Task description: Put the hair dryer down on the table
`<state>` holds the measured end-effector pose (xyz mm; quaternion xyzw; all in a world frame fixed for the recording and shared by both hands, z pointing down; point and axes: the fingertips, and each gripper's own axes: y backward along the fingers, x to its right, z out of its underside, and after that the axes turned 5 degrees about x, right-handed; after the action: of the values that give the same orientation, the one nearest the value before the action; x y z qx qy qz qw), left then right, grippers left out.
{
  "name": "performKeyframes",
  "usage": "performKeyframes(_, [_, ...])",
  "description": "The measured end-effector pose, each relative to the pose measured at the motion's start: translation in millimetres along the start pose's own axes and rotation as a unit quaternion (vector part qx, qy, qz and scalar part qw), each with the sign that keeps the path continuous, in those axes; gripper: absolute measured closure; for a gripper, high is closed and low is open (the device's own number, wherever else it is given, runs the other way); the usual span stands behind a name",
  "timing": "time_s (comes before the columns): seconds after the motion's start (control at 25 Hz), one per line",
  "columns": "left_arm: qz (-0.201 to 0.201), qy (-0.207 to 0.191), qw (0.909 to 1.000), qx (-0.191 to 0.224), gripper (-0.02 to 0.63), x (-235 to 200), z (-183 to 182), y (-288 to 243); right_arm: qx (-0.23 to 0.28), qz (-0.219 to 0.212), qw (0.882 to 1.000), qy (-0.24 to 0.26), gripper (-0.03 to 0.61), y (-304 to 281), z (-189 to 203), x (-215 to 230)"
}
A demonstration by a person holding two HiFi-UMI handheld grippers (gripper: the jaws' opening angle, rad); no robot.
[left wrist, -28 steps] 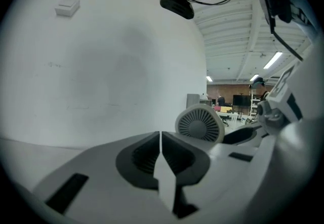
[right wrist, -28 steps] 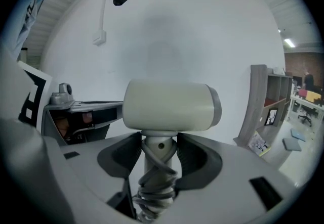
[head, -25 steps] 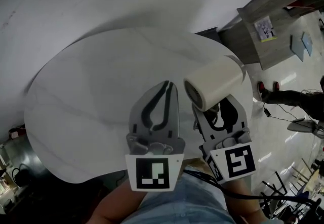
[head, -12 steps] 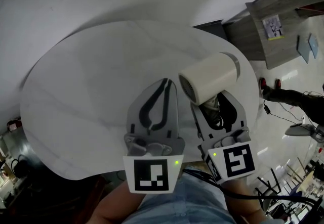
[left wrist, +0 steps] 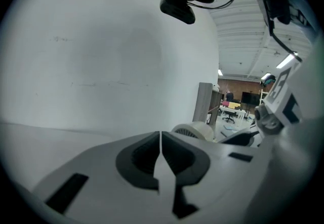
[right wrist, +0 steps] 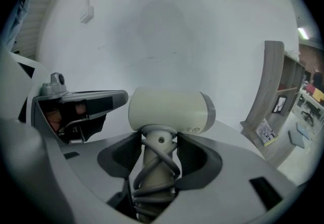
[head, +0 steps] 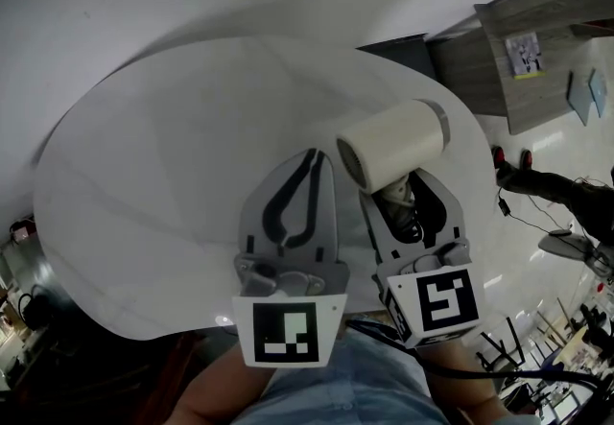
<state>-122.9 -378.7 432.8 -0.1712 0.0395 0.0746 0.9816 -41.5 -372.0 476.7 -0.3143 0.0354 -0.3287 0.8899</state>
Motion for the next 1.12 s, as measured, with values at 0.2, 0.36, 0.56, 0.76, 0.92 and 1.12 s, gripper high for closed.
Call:
performKeyframes(0.2, [-0.004, 0.005, 1.0000, -0.003, 0.597, -5, 2, -4, -0.027, 0.004, 1.000, -0.002, 0.353, -10, 6, 1])
performKeyframes(0.36, [-0.008, 0.008, 0.9999, -0.006, 0.597, -11, 4, -7, -0.051, 0.007, 0.999, -0.007, 0.353, -17, 12, 4])
performKeyframes(0.56, [-0.016, 0.014, 0.9997, -0.011, 0.597, -18, 5, -9, -0.075, 0.009, 0.997, -0.014, 0.353, -24, 18, 5])
performKeyframes(0.76, [-0.021, 0.016, 0.9996, -0.011, 0.597, -23, 5, -11, -0.082, 0.010, 0.996, -0.014, 0.358, -29, 18, 6])
performKeyframes(0.92, [-0.024, 0.018, 0.9995, -0.013, 0.597, -24, 7, -11, -0.074, 0.007, 0.997, -0.005, 0.370, -32, 14, 6])
performKeyframes(1.12, [-0.026, 0.018, 0.9995, -0.008, 0.597, -22, 4, -7, -0.069, 0.001, 0.998, -0.007, 0.370, -31, 14, 6])
